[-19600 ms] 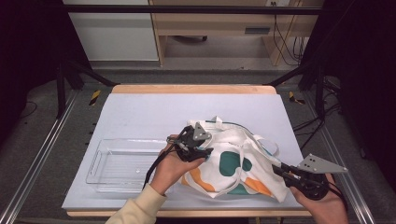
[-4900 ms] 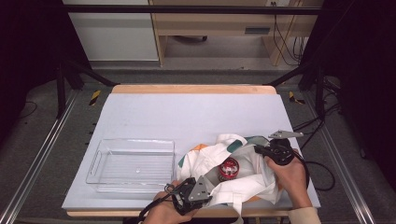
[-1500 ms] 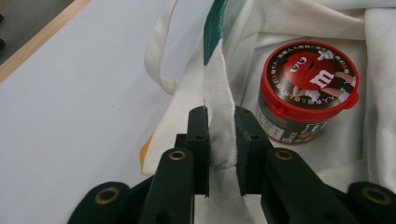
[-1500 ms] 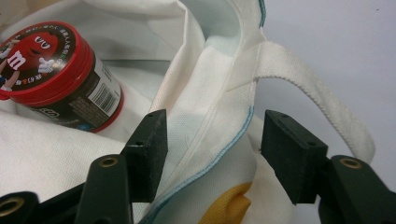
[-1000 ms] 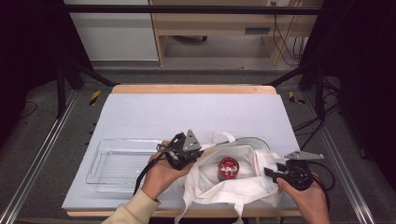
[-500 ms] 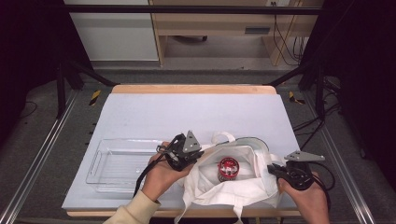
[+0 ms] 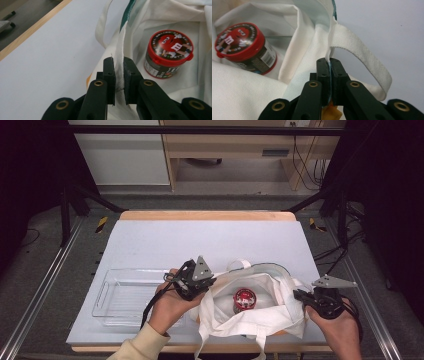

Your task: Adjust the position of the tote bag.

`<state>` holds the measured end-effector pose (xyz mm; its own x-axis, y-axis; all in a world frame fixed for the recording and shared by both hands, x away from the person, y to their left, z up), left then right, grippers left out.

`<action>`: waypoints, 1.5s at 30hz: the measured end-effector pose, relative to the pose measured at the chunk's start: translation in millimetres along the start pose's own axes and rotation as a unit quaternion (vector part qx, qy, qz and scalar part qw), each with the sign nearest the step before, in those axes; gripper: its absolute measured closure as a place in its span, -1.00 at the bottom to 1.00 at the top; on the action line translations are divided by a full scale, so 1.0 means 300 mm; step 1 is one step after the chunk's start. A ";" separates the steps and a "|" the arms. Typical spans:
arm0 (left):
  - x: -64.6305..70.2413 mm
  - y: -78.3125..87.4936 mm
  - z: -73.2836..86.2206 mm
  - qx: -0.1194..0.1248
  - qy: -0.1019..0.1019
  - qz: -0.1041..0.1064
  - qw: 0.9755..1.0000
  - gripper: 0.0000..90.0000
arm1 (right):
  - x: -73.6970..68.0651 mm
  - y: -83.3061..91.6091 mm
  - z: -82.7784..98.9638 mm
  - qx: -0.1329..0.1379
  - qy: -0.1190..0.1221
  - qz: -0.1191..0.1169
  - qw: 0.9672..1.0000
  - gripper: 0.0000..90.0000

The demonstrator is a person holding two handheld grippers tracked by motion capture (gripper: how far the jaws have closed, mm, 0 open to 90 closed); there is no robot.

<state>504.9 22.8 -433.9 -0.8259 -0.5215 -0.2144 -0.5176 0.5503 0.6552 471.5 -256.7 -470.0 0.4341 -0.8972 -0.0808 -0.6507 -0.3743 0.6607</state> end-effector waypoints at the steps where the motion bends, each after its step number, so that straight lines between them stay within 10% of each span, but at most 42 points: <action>1: -0.004 -0.011 0.012 -0.009 0.000 -0.002 1.000 0.83 | 0.007 -0.010 0.005 -0.003 0.001 0.000 1.000 0.94; 12: -0.001 -0.118 0.110 -0.079 0.010 0.011 0.997 0.83 | 0.030 -0.101 0.080 -0.026 -0.012 -0.017 0.999 0.90; 26: 0.008 -0.042 0.063 -0.036 0.012 0.017 0.999 0.82 | -0.065 0.036 -0.066 0.034 0.024 -0.015 0.999 -0.19; 45: 0.043 -0.003 0.037 -0.030 -0.006 0.024 0.999 0.82 | -0.340 -0.074 0.027 -0.034 0.110 -0.156 0.981 -0.43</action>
<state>492.1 22.8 -445.3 -0.8521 -0.4875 -0.1907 -0.4635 0.5334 0.7076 436.6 -158.8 -482.3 0.7342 -0.6664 -0.1299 -0.4241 -0.5995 0.6788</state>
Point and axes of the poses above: each handheld gripper's, and its own axes: y roughly backward along the jaws, z roughly out of its underside, x roughly to its right, the point moved 10 cm from there along -y, roughly forward along the jaws, and after that the axes turned 2 degrees about -y, right-handed, at the moved point
